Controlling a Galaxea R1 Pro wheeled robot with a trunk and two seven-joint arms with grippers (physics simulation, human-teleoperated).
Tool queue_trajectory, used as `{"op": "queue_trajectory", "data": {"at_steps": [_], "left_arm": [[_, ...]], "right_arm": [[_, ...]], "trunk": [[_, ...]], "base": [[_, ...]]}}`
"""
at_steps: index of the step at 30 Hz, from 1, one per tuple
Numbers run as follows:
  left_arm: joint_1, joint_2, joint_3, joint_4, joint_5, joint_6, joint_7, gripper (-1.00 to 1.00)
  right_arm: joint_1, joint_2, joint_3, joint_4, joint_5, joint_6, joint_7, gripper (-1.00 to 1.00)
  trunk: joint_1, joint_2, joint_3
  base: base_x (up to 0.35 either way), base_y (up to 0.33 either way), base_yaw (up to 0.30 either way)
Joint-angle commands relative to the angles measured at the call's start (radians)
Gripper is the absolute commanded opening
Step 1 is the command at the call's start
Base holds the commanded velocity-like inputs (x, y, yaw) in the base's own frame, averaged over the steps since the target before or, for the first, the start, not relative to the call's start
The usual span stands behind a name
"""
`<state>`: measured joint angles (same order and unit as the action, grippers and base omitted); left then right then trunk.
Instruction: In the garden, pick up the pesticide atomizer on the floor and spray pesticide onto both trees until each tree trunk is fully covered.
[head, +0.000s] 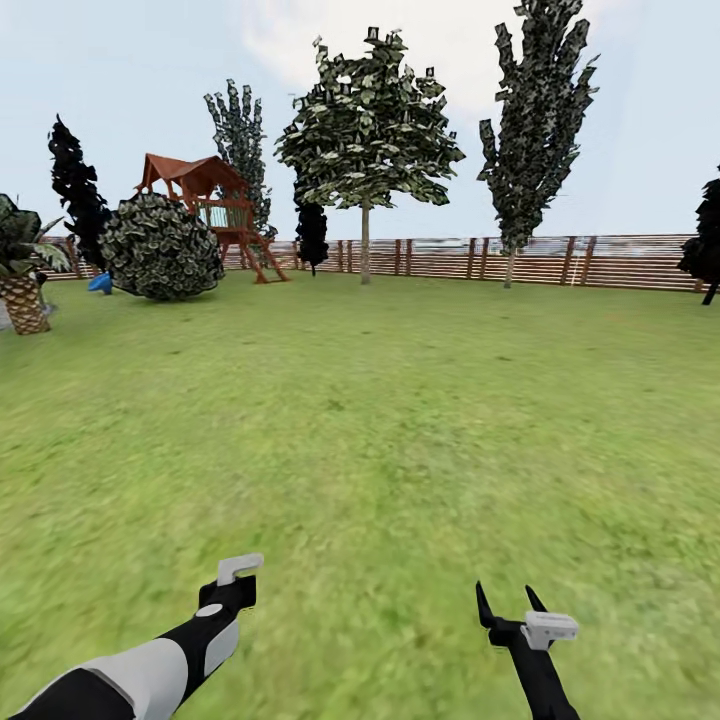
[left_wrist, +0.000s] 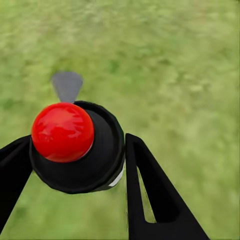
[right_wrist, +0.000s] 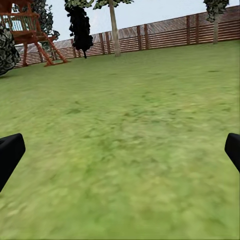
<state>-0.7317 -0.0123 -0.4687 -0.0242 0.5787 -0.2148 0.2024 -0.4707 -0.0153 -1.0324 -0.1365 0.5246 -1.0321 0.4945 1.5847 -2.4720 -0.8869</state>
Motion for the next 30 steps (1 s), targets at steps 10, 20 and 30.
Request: {"op": "queue_trajectory", "data": {"at_steps": [10,20,30], "left_arm": [[0.0,0.0,-0.002,0.001,0.0,0.0,0.0,-1.0],[0.0,0.0,-0.002,0.001,0.0,0.0,0.0,-1.0],[0.0,0.0,-0.002,0.001,0.0,0.0,0.0,-1.0]], "right_arm": [[0.0,0.0,0.0,0.0,0.0,0.0,0.0,1.0],[0.0,0.0,0.0,0.0,0.0,0.0,0.0,1.0],[0.0,0.0,0.0,0.0,0.0,0.0,0.0,1.0]], "trunk": [[0.0,0.0,0.0],[0.0,0.0,0.0],[0.0,0.0,0.0]], "base": [[0.337,0.0,0.0],[0.337,0.0,0.0],[0.337,0.0,0.0]]}}
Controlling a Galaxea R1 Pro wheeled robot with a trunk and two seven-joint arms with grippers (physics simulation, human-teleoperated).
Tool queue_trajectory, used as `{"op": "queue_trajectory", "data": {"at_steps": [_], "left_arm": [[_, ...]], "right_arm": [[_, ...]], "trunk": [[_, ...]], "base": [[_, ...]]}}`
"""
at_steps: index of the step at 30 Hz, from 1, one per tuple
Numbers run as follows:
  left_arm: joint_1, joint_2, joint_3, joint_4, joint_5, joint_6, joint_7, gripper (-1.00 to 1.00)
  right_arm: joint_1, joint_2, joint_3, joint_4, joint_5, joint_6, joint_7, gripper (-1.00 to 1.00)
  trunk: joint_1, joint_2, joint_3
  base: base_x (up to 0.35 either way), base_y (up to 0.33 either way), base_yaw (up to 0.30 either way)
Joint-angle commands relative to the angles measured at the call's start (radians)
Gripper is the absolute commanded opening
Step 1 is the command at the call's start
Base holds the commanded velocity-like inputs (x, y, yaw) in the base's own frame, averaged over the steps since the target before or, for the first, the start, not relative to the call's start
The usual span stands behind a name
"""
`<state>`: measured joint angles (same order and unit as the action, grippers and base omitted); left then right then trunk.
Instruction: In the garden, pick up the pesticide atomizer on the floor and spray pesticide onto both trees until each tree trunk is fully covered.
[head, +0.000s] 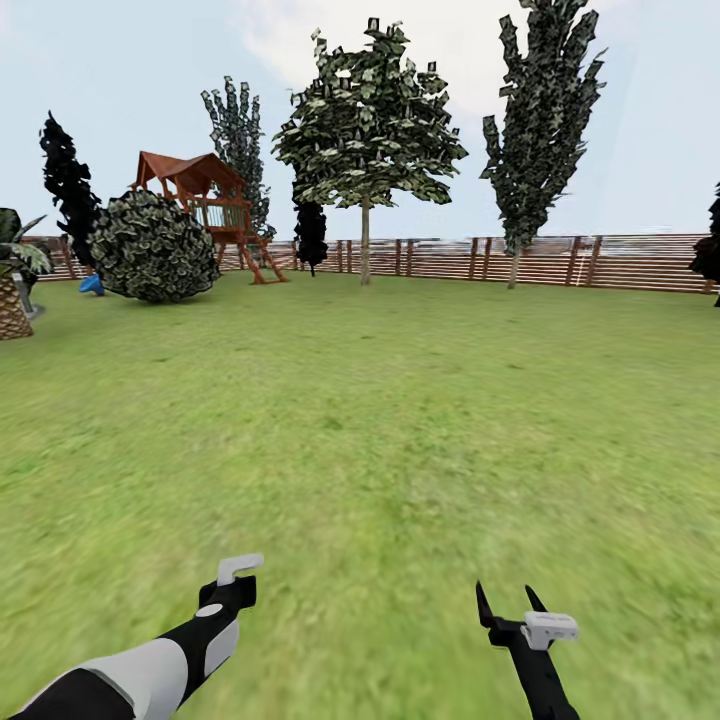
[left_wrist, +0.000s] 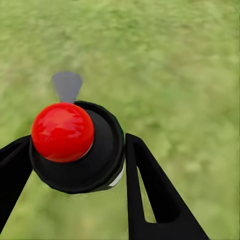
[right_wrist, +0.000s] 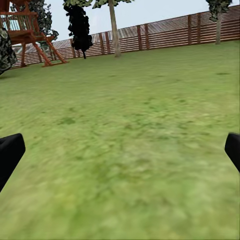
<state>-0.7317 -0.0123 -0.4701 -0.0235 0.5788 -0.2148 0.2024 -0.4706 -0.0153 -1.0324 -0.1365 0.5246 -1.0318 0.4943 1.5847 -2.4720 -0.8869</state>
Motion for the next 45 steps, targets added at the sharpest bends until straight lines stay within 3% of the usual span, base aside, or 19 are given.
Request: {"op": "queue_trajectory", "data": {"at_steps": [1,45], "left_arm": [[0.0,0.0,-0.001,0.0,0.0,0.0,0.0,-1.0],[0.0,-0.002,-0.001,0.001,0.0,0.0,0.0,-1.0]], "right_arm": [[0.0,0.0,0.0,0.0,0.0,0.0,0.0,1.0],[0.0,0.0,0.0,0.0,0.0,0.0,0.0,1.0]], "trunk": [[0.0,0.0,0.0],[0.0,0.0,0.0]], "base": [[0.337,0.0,0.0],[0.329,0.0,0.0]]}}
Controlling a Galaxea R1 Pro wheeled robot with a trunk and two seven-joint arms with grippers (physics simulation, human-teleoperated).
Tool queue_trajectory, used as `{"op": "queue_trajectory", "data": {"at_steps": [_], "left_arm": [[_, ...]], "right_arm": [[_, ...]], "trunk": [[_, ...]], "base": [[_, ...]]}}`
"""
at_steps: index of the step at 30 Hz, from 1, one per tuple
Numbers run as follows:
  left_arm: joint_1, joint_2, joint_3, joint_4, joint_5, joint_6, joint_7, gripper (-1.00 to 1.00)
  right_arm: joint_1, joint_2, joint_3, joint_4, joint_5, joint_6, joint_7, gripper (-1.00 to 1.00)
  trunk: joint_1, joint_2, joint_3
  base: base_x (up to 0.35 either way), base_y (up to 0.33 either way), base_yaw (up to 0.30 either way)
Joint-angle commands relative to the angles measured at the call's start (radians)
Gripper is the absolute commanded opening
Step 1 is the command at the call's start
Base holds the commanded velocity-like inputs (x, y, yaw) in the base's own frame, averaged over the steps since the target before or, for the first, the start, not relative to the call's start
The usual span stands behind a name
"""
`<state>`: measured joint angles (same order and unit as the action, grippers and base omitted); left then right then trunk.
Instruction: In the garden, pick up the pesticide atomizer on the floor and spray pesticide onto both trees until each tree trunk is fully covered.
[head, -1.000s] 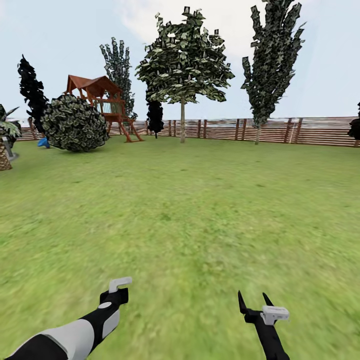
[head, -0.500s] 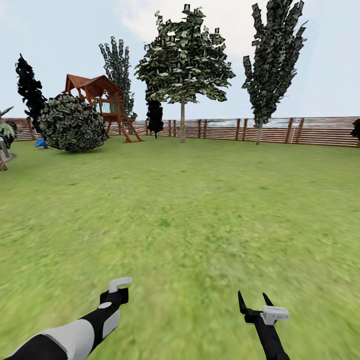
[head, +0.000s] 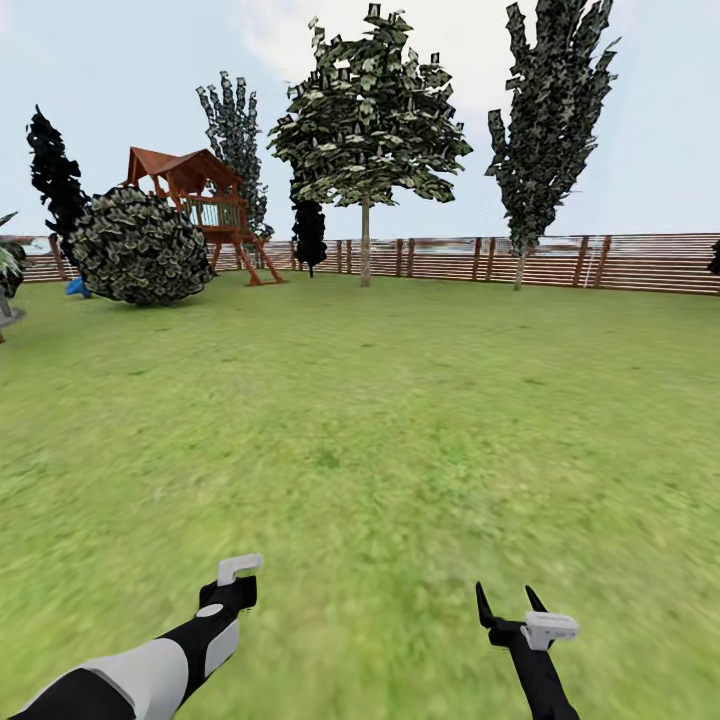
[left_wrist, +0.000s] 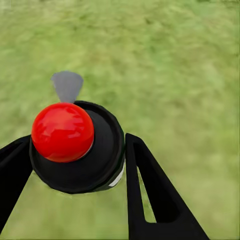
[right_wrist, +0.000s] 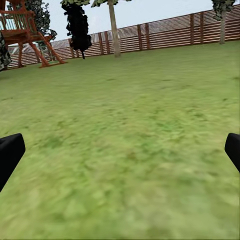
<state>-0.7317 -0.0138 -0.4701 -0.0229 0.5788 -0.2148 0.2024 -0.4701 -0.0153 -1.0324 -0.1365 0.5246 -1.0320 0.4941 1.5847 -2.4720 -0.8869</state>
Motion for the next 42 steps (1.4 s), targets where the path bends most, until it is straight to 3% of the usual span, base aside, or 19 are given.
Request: {"op": "queue_trajectory", "data": {"at_steps": [1,42], "left_arm": [[0.0,0.0,-0.001,0.0,0.0,0.0,0.0,-1.0],[0.0,-0.007,-0.001,0.0,0.0,0.001,0.0,-1.0]], "right_arm": [[0.0,0.0,0.0,0.0,0.0,0.0,0.001,1.0],[-0.001,0.0,0.0,0.0,0.0,0.001,0.001,1.0]], "trunk": [[0.0,0.0,0.0],[0.0,0.0,0.0]], "base": [[0.324,0.0,0.0],[0.318,0.0,0.0]]}}
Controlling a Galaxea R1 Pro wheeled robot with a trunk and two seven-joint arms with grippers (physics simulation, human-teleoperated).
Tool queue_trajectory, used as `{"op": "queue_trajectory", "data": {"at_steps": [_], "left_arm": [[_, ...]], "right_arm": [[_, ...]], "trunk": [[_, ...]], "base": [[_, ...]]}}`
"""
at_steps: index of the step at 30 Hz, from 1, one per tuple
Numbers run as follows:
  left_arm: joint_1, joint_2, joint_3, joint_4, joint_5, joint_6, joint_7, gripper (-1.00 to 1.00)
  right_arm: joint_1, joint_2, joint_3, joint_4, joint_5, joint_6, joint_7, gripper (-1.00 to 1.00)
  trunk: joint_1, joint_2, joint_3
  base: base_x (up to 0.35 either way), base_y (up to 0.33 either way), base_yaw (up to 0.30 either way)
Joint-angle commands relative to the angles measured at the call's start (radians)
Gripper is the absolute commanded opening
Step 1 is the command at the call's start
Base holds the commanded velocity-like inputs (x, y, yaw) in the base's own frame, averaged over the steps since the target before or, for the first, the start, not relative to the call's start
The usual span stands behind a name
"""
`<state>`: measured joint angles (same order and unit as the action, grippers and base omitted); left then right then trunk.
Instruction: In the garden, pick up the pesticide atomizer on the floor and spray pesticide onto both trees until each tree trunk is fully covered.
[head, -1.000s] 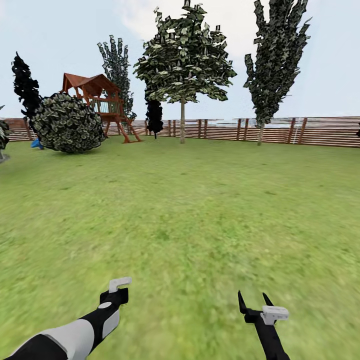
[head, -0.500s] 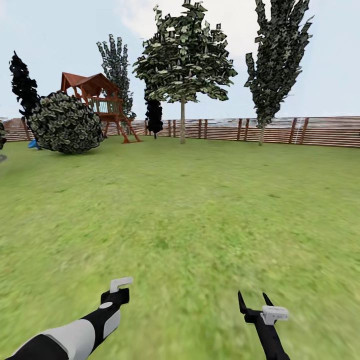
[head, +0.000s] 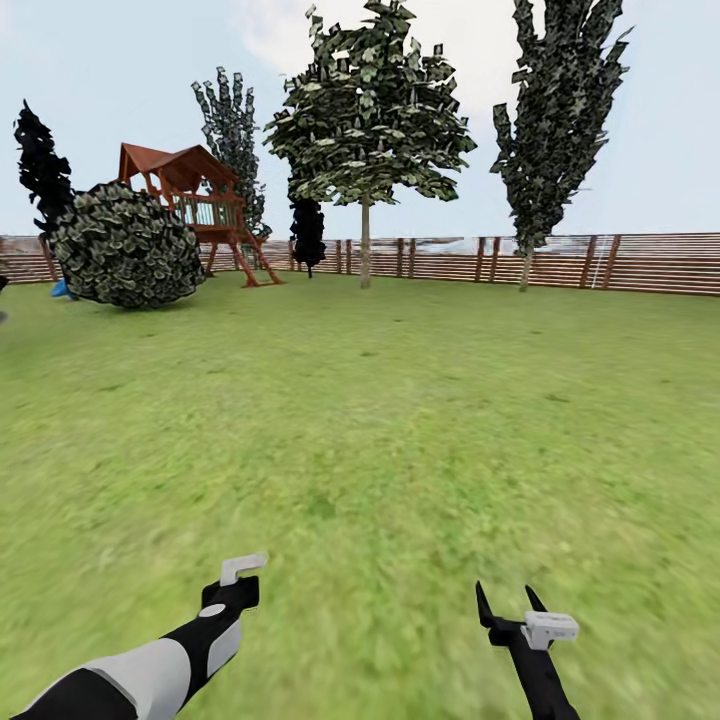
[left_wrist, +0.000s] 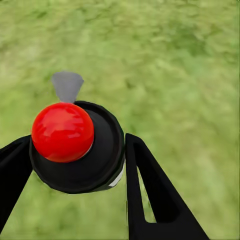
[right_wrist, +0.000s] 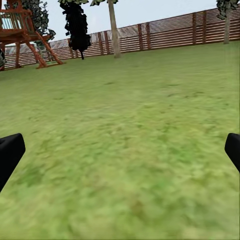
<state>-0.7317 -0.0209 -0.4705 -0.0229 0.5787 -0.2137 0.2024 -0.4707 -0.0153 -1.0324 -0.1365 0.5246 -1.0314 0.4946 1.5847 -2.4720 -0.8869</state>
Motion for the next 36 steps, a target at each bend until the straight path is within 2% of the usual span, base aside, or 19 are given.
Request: {"op": "queue_trajectory", "data": {"at_steps": [1,10,36], "left_arm": [[0.0,-0.003,-0.001,0.0,0.0,0.0,0.0,-1.0],[0.022,-0.008,0.0,-0.002,0.0,0.0,0.0,-1.0],[0.023,-0.014,0.0,-0.002,-0.002,-0.001,0.0,-1.0]], "right_arm": [[0.0,0.0,0.0,0.0,0.0,0.0,0.0,1.0],[0.0,0.0,0.0,0.0,0.0,0.0,0.0,1.0],[0.0,0.0,0.0,0.0,0.0,0.0,0.0,1.0]], "trunk": [[0.0,0.0,0.0],[0.0,0.0,0.0],[0.0,0.0,0.0]], "base": [[0.313,0.0,0.0],[0.312,0.0,0.0],[0.321,0.0,0.0]]}}
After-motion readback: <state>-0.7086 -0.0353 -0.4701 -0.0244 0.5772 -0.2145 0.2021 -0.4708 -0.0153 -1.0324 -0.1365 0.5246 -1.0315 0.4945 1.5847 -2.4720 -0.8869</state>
